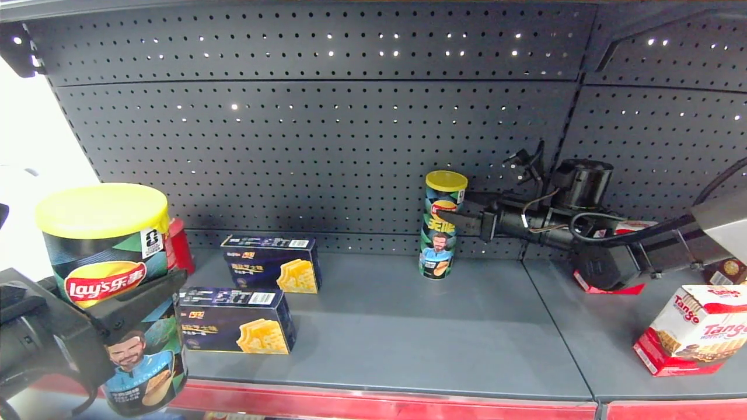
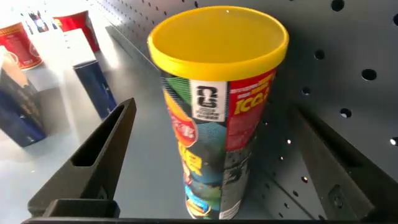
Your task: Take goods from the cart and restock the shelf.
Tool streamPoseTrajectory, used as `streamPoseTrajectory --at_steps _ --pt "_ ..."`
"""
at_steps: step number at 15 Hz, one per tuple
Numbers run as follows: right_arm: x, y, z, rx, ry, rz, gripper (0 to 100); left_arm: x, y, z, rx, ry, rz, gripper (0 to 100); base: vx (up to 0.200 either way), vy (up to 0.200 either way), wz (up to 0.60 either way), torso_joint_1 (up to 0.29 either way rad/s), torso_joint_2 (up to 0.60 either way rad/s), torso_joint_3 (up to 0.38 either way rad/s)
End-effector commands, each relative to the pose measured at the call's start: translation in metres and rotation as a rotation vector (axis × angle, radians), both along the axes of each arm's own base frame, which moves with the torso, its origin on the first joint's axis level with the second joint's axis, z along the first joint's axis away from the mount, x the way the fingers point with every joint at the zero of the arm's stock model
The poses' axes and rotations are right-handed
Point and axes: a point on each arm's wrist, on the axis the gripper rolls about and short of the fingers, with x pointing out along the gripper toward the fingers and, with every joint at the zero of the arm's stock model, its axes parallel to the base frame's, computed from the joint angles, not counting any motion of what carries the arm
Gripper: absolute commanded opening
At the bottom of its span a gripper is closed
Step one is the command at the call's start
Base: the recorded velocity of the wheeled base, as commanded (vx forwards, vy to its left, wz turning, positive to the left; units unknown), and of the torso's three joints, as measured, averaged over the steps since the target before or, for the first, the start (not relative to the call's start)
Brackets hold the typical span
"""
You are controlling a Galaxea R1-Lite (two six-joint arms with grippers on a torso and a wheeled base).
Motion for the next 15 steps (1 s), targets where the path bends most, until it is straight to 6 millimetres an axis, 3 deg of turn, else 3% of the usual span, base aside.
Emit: streamPoseTrajectory --at_steps 1,9,15 --pt "0.003 0.003 -0.004 -0.002 0.005 0.005 100 0.0 0.0 0.0 -0.001 -0.002 0.0 0 0.0 0.0 0.0 0.0 0.0 0.0" --pt "0.004 0.01 -0.011 -0.009 0.013 0.019 100 -0.001 0.0 -0.002 0.001 0.003 0.0 0 0.0 0.0 0.0 0.0 0.0 0.0" --pt "0.016 0.018 -0.01 -0.01 -0.019 0.027 100 -0.002 0.001 -0.003 0.003 0.008 0.0 0 0.0 0.0 0.0 0.0 0.0 0.0"
